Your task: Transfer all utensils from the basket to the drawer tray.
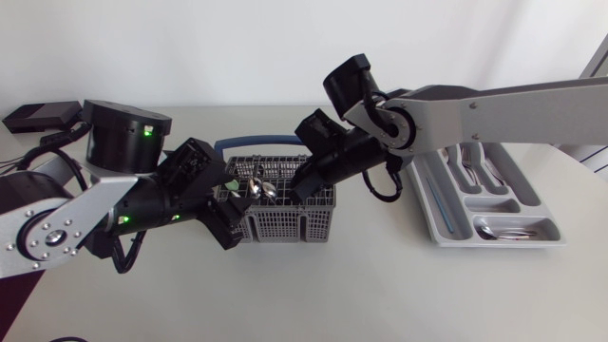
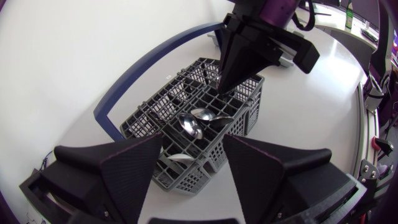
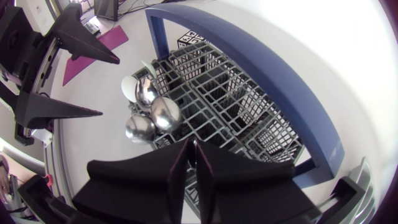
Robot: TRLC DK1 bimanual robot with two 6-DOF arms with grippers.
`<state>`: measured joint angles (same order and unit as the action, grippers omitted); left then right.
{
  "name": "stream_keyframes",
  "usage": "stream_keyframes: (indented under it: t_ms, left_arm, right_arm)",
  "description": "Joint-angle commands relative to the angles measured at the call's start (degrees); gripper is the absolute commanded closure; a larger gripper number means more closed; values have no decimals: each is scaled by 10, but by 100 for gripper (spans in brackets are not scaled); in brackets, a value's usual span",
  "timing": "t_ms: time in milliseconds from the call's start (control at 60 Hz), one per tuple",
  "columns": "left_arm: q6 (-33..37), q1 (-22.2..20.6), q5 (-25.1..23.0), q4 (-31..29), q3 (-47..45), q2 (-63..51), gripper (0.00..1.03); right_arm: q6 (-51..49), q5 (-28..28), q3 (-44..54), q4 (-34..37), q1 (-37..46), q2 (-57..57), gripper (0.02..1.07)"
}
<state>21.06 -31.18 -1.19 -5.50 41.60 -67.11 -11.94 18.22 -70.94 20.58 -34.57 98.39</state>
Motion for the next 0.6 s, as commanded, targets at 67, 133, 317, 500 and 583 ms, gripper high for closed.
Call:
stream_keyframes:
  t_ms: [67,133,317,500,583]
  left_arm:
    - [11,0,-2,2,-12,5,33]
    - [11,0,-2,2,-12,5,33]
    - [11,2,-2,2,-13,5,33]
    - [11,1,-2,2,-13,4,33]
    - [11,0,-2,3,-13,3,33]
  right_arm:
    - [13,12,-6,2,-2,-12,101]
    - [14,15,-10,10,-2,-19,101]
    - [15,20,-33,53,-3,-41,101]
    - [19,26,-56,97,-2,-60,101]
    - [23,35,-65,114,-1,-71,101]
